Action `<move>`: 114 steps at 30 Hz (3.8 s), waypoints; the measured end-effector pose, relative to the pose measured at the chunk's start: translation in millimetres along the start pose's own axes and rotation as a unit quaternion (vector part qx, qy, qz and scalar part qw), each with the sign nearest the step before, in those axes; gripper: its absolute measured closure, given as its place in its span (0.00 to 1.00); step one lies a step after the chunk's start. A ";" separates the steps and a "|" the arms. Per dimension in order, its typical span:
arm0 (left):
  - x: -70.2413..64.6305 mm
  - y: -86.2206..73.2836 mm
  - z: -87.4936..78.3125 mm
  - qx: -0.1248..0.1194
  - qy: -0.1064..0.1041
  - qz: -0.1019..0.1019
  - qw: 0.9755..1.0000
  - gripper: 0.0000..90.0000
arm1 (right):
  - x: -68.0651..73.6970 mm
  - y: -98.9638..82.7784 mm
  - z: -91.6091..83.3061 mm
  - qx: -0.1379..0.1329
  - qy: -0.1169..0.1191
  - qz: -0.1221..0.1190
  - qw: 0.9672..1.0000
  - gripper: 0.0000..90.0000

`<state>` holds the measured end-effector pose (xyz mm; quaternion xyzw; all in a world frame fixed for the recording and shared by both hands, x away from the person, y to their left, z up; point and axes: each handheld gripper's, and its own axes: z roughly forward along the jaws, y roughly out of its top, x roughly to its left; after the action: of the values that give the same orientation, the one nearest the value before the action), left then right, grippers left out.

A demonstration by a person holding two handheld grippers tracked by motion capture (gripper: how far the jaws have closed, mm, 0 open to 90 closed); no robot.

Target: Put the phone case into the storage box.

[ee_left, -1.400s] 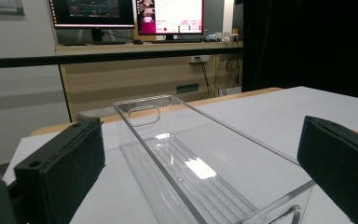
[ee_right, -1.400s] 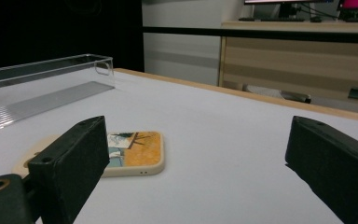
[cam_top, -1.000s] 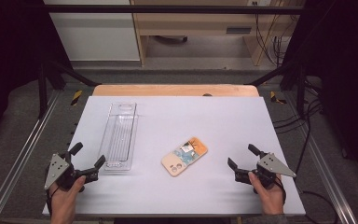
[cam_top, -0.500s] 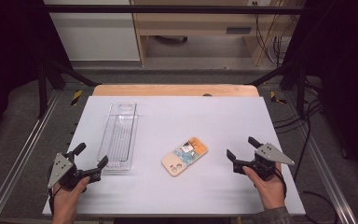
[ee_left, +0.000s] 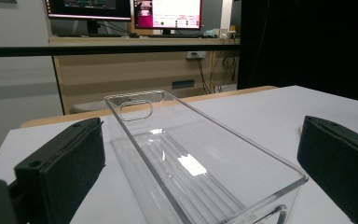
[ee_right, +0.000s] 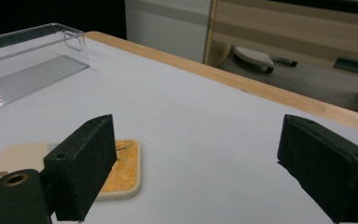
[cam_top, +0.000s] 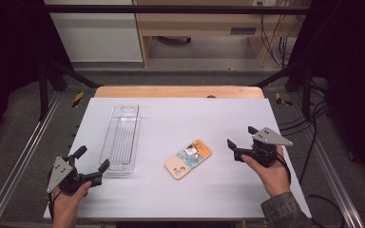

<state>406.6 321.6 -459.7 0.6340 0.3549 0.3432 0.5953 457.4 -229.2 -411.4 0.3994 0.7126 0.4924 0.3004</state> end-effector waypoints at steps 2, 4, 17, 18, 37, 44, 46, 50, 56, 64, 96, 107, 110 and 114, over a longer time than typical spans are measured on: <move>-0.8 0.2 -0.4 0.001 -0.002 0.002 1.000 0.01 | -1.8 1.1 5.4 0.006 0.004 0.005 1.000 0.15; -1.2 -0.1 -0.1 0.002 0.001 0.001 1.000 0.01 | -3.3 1.4 11.2 0.013 0.005 0.007 1.000 0.15; -0.7 0.3 -1.5 0.001 0.001 0.000 1.000 0.01 | -5.9 8.6 42.8 0.040 0.006 0.027 0.999 0.14; -1.1 0.3 -1.3 0.001 0.000 0.000 1.000 0.01 | -5.8 9.6 44.5 0.042 0.007 0.027 0.999 0.14; 0.1 0.4 -1.9 0.000 -0.001 -0.001 1.000 0.01 | 3.0 7.6 83.5 0.107 0.012 0.027 0.994 0.28; -0.9 0.5 -1.6 0.000 -0.003 0.000 1.000 0.01 | 7.6 6.8 92.9 0.120 0.013 0.026 0.992 0.26; -0.7 0.4 -1.6 0.000 -0.003 0.000 1.000 0.01 | 8.2 5.1 96.2 0.126 0.013 0.023 0.992 0.27; -0.5 0.6 -1.9 -0.001 -0.002 -0.001 1.000 0.01 | 8.8 1.8 102.3 0.135 0.014 0.026 0.990 0.32; -0.8 0.5 -1.5 0.000 -0.004 -0.001 1.000 0.01 | 13.2 -2.6 109.9 0.150 0.020 0.017 0.988 0.47; -0.9 0.5 -1.4 -0.001 -0.004 -0.001 1.000 0.01 | 18.7 -7.3 116.4 0.165 0.025 0.001 0.986 0.76; -3.1 1.2 -1.8 0.000 -0.012 0.001 1.000 0.01 | 34.0 -25.7 140.6 0.223 0.050 0.004 0.974 1.00; -3.4 1.2 -1.6 0.001 -0.013 0.002 1.000 0.01 | 51.3 -26.2 138.1 0.219 0.090 -0.013 0.971 1.00; -3.9 1.4 -1.7 0.001 -0.014 0.003 1.000 0.01 | 55.9 -26.4 137.8 0.218 0.099 -0.012 0.971 1.00; -3.9 1.4 -1.7 0.001 -0.014 0.003 1.000 0.01 | 64.7 -26.1 137.4 0.217 0.111 -0.017 0.970 1.00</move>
<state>403.2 319.1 -458.3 0.6401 0.3452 0.3360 0.5985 530.7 -114.8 -484.2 0.3862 0.8377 0.3622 0.1339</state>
